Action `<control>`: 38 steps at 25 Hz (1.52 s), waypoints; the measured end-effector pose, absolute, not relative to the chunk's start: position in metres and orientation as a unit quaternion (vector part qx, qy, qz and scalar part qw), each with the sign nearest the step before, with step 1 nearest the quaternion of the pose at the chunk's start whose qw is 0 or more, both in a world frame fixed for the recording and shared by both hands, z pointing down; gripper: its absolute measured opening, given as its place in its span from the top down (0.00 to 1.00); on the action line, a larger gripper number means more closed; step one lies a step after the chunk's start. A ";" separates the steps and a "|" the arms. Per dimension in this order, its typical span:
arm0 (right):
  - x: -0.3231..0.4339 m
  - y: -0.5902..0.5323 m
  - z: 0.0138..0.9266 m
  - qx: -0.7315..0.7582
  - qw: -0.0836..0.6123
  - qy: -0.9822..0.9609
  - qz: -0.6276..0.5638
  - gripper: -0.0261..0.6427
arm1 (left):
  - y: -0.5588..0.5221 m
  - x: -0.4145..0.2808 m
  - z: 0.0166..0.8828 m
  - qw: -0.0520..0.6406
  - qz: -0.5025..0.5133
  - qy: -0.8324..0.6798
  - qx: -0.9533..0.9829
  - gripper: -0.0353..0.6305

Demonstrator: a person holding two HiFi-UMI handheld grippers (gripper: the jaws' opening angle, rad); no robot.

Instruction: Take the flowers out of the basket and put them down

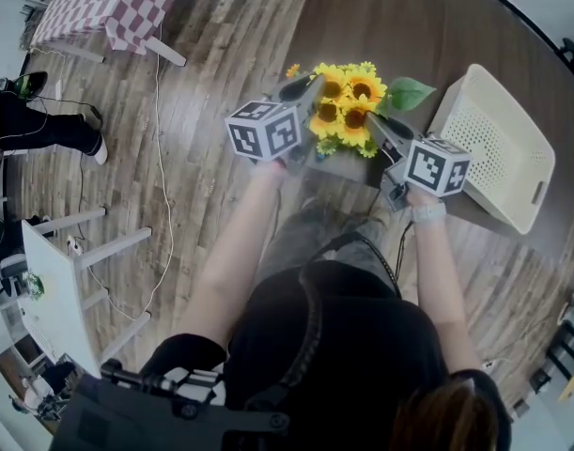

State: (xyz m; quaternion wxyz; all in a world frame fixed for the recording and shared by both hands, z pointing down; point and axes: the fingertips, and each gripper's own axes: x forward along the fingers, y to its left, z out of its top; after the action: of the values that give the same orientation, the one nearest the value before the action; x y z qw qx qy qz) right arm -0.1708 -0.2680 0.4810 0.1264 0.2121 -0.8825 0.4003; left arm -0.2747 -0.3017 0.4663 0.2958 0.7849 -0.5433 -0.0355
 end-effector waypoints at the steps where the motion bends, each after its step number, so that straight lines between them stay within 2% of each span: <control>1: -0.170 -0.268 0.481 0.214 0.126 -0.882 0.400 0.91 | -0.301 -0.274 0.466 0.294 -0.035 -0.544 0.785 0.92; 4: -0.168 -0.266 0.482 0.216 0.123 -0.881 0.403 0.86 | -0.300 -0.276 0.466 0.288 -0.037 -0.549 0.784 0.87; 8: -0.167 -0.263 0.484 0.224 0.117 -0.877 0.408 0.86 | -0.300 -0.281 0.466 0.284 -0.037 -0.552 0.783 0.86; 10: -0.167 -0.263 0.485 0.230 0.118 -0.877 0.405 0.86 | -0.300 -0.286 0.466 0.284 -0.035 -0.556 0.781 0.81; 22: -0.155 -0.265 0.479 0.272 0.083 -0.872 0.399 0.86 | -0.291 -0.305 0.457 0.260 -0.045 -0.570 0.778 0.81; 24: -0.153 -0.262 0.478 0.274 0.075 -0.872 0.398 0.78 | -0.287 -0.308 0.454 0.251 -0.045 -0.572 0.780 0.81; 25: -0.154 -0.260 0.475 0.276 0.072 -0.873 0.396 0.78 | -0.285 -0.309 0.454 0.248 -0.045 -0.572 0.780 0.81; 32: -0.151 -0.245 0.470 0.297 0.059 -0.875 0.377 0.78 | -0.268 -0.313 0.454 0.228 -0.041 -0.574 0.786 0.83; 34: -0.148 -0.241 0.468 0.304 0.060 -0.876 0.370 0.78 | -0.261 -0.316 0.455 0.214 -0.037 -0.586 0.781 0.93; 38: -0.134 -0.236 0.462 0.326 0.050 -0.875 0.355 0.89 | -0.248 -0.313 0.459 0.207 -0.035 -0.586 0.783 0.94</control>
State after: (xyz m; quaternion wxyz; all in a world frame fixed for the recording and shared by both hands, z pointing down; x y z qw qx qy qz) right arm -0.1341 -0.2359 0.4622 0.0503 0.3262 -0.8746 0.3553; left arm -0.3125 -0.2476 0.4586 0.2071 0.7828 -0.5857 -0.0348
